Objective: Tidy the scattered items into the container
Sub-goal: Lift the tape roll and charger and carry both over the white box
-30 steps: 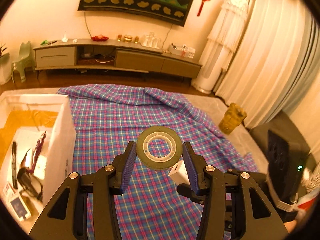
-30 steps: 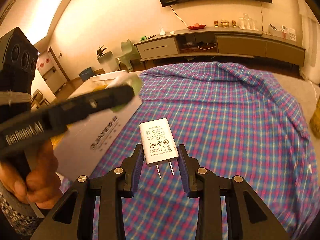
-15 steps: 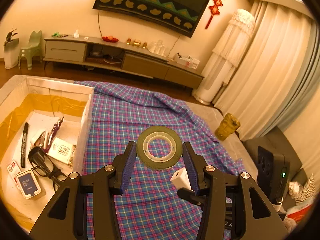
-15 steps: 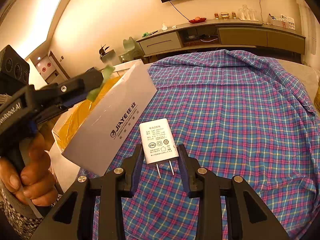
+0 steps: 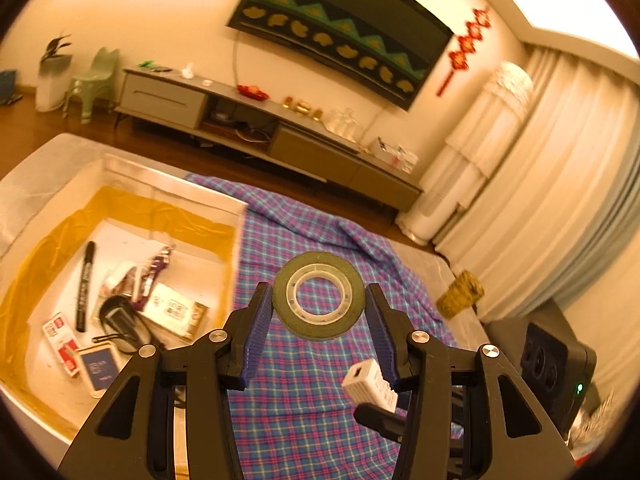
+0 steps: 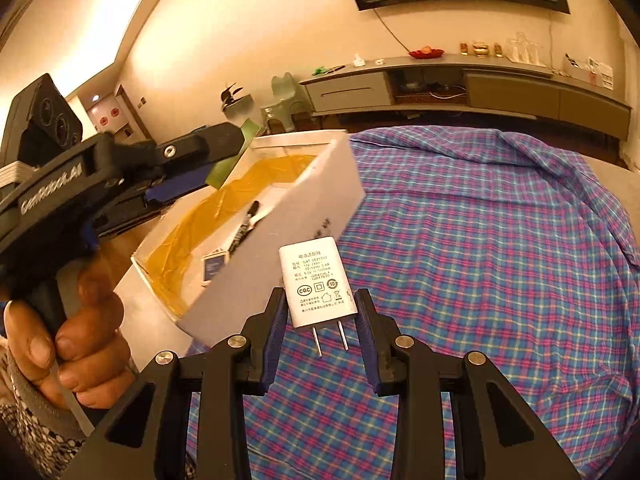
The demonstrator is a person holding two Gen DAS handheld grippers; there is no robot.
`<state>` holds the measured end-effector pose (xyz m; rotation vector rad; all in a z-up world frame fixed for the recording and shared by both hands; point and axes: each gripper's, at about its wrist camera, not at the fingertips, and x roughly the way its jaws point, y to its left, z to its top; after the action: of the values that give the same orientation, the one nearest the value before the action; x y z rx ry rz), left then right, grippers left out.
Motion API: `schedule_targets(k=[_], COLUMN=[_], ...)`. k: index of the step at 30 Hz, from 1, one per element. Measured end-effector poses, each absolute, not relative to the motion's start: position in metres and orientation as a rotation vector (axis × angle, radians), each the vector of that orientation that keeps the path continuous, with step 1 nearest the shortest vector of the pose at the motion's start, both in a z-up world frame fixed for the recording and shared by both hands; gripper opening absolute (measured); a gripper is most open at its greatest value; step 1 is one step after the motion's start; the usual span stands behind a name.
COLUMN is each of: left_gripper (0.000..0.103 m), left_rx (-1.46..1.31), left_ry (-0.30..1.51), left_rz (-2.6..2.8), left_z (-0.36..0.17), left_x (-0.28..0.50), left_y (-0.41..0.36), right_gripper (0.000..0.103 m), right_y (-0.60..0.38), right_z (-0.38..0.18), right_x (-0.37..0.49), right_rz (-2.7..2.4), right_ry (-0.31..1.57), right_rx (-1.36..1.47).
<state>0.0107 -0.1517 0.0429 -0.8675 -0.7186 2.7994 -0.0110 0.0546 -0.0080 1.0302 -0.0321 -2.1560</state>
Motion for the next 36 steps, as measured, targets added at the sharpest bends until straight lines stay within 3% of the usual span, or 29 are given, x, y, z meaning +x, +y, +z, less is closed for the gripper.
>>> schedule_targets(k=[36], left_gripper=[0.049], left_rx=[-0.913], left_ry=[-1.094], left_rz=[2.827], left_z=[0.010], left_x=[0.018], left_y=[-0.284], right_gripper=[0.036], right_y=[-0.080], right_z=[0.015], right_x=[-0.027], right_rz=[-2.090], right_ry=[0.091], right_rx=[0.989])
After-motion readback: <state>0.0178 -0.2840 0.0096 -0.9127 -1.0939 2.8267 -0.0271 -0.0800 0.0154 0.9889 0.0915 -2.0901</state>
